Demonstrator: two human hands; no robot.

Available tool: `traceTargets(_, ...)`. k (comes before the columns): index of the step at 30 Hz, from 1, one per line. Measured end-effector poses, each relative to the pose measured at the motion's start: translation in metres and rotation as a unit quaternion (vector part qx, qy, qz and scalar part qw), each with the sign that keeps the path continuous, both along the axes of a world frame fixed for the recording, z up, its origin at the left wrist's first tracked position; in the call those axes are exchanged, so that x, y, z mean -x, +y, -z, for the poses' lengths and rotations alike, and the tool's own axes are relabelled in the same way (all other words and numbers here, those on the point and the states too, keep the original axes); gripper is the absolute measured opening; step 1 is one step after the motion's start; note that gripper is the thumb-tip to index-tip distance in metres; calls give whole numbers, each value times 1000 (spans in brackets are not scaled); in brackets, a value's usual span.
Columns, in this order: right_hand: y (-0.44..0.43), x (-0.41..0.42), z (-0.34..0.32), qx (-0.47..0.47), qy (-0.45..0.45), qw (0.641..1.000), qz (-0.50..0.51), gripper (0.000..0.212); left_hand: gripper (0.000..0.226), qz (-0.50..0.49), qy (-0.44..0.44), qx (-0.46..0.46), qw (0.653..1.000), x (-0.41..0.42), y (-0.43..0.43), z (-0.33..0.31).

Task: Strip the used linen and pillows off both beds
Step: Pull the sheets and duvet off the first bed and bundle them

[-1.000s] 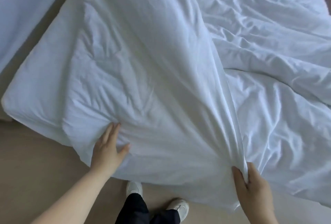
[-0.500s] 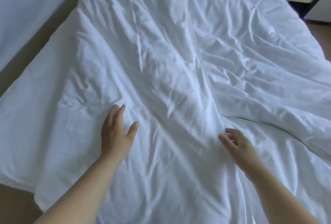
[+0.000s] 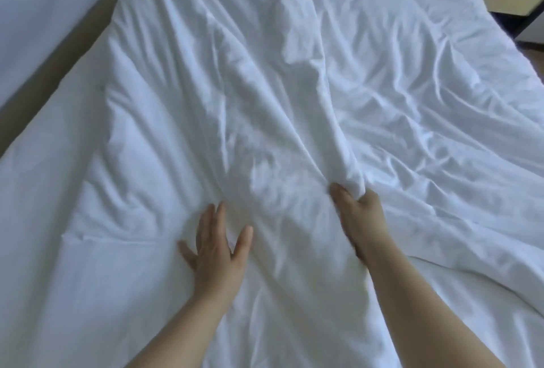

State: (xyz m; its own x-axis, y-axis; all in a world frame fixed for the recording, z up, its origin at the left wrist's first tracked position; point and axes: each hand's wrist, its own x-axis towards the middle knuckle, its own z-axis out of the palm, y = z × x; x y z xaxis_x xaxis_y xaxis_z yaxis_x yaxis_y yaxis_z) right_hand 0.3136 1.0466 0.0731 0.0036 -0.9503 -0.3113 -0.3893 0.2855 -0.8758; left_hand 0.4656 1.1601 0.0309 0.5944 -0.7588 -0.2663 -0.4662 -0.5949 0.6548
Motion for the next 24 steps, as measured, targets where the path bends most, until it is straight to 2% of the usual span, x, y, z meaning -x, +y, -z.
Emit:
traceTargets(1,4,11,-15,30,-8,999,13,22,89,11,14,50,999,9,-7,-12)
traceTargets(3,17,29,-51,79,-7,997,11,37,85,80,31,139,987,33,-24,-42)
traceTargets(5,33,45,-85,132,1,991,9,44,81,151,44,180,971,62,-38,-74)
traceTargets(8,55,83,-112,185,40,981,52,21,77,240,28,188,952,108,-41,-90)
traceTargets(9,59,99,-108,180,57,979,76,28,75,277,-10,183,943,123,-36,-80)
traceTargets(10,61,115,-98,166,71,980,88,37,73,305,-53,159,937,134,-31,-63)
traceTargets(12,58,144,-61,123,112,983,79,45,73,340,-118,17,933,151,-24,-32)
traceTargets(14,47,164,-11,44,187,981,-1,40,70,349,-133,-81,924,159,-21,2)
traceTargets(16,28,173,26,11,268,957,-111,24,71,332,-169,-121,920,163,-24,24)
traceTargets(18,10,179,40,16,319,929,-187,31,72,293,-207,-133,924,171,-29,36)
traceTargets(20,1,191,45,36,306,919,-246,39,74,254,-207,-150,933,187,-34,32)
traceTargets(22,5,208,43,37,248,923,-290,49,89,182,-194,-157,951,215,-36,24)
traceTargets(24,11,231,40,42,215,914,-343,57,105,83,-178,-153,968,254,-30,24)
